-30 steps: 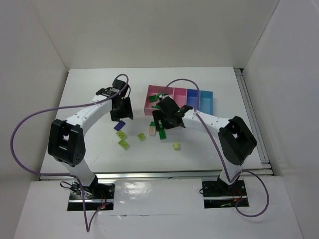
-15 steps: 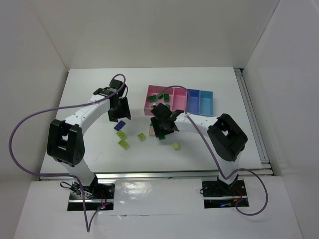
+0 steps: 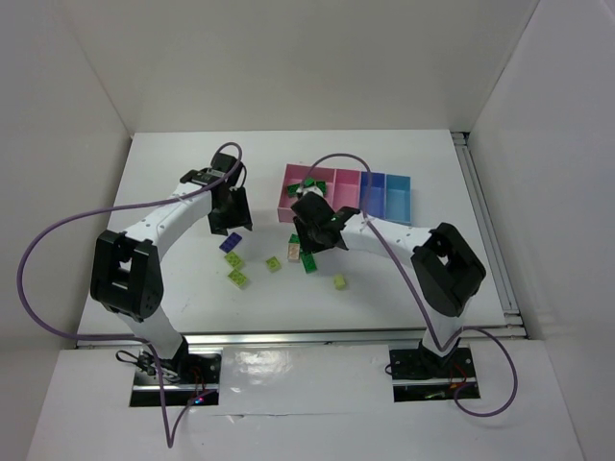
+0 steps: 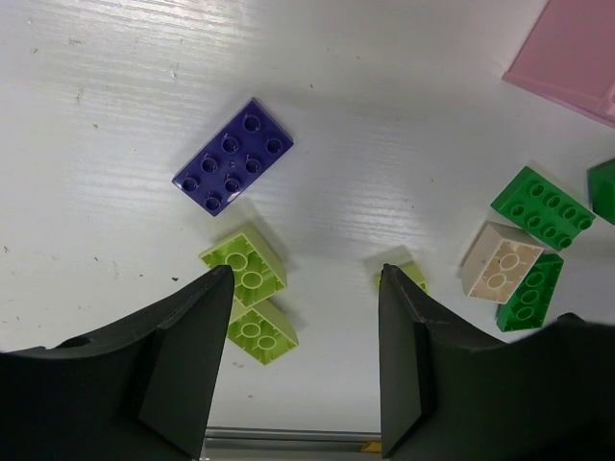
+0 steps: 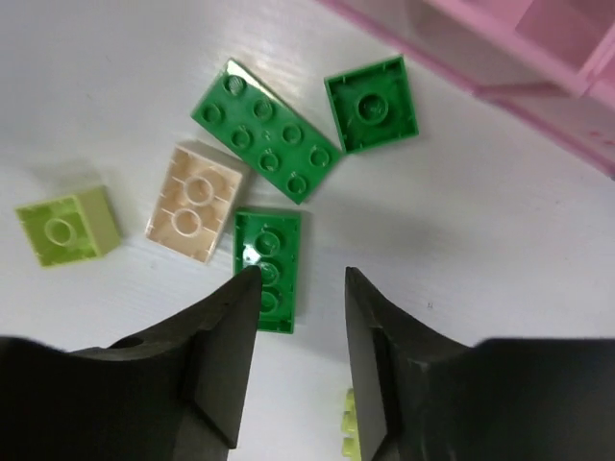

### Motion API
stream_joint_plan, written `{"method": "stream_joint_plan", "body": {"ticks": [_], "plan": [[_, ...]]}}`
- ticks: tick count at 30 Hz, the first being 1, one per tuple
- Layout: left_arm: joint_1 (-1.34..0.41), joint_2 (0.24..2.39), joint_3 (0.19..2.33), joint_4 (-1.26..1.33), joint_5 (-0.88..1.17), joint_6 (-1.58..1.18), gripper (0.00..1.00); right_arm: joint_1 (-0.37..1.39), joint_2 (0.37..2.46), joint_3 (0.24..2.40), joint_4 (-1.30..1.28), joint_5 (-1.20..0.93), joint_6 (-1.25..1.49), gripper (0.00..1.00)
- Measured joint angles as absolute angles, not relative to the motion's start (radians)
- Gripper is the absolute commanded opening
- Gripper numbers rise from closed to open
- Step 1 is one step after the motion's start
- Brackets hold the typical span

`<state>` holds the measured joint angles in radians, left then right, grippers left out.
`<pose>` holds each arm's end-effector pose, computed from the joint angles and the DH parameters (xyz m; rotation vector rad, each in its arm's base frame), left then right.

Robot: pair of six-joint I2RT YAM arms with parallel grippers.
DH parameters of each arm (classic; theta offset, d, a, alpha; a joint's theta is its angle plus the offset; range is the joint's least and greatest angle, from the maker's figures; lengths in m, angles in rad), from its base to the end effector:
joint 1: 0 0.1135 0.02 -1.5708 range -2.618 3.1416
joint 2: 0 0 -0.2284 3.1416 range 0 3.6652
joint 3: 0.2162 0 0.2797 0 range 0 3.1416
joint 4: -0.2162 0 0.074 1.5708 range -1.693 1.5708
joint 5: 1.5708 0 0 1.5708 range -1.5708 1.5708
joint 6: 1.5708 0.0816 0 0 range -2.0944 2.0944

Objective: Sort the legos into containers by color

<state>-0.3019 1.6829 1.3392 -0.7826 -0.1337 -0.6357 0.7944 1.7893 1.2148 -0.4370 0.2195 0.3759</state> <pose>0.3752 -0.1055 0.1651 -0.4858 2.6396 -0.1137 0.3021 0.2822 0.1082 -0.4512 2.5138 0.1704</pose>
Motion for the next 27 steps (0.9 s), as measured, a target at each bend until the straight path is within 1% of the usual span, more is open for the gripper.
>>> {"method": "stream_joint_plan", "body": {"ticks": [1, 2, 15, 17, 21, 22, 24, 26, 27], "plan": [[-0.302, 1.683, 1.339, -0.783, -0.134, -0.636, 0.66, 0.794, 1.785, 1.225, -0.437, 0.224, 0.373, 0.65], [-0.302, 1.683, 1.339, -0.783, -0.134, -0.636, 0.66, 0.794, 1.784, 1.234, -0.437, 0.222, 0.363, 0.67], [-0.291, 1.683, 1.339, -0.779, -0.133, -0.636, 0.66, 0.821, 1.823, 1.216, -0.441, 0.131, 0.355, 0.69], [-0.291, 1.683, 1.339, -0.778, -0.133, -0.636, 0.66, 0.827, 1.843, 1.216, -0.441, 0.123, 0.355, 0.67], [-0.291, 1.683, 1.335, -0.777, -0.133, -0.636, 0.66, 0.836, 1.876, 1.211, -0.442, 0.120, 0.358, 0.53], [-0.291, 1.683, 1.335, -0.776, -0.133, -0.636, 0.66, 0.838, 1.880, 1.210, -0.443, 0.121, 0.361, 0.47], [-0.291, 1.683, 1.335, -0.776, -0.134, -0.636, 0.66, 0.840, 1.882, 1.210, -0.442, 0.128, 0.364, 0.42], [-0.291, 1.683, 1.335, -0.776, -0.134, -0.636, 0.66, 0.840, 1.882, 1.210, -0.442, 0.137, 0.367, 0.33], [-0.291, 1.683, 1.335, -0.776, -0.134, -0.635, 0.66, 0.840, 1.882, 1.210, -0.442, 0.140, 0.369, 0.31]]}}
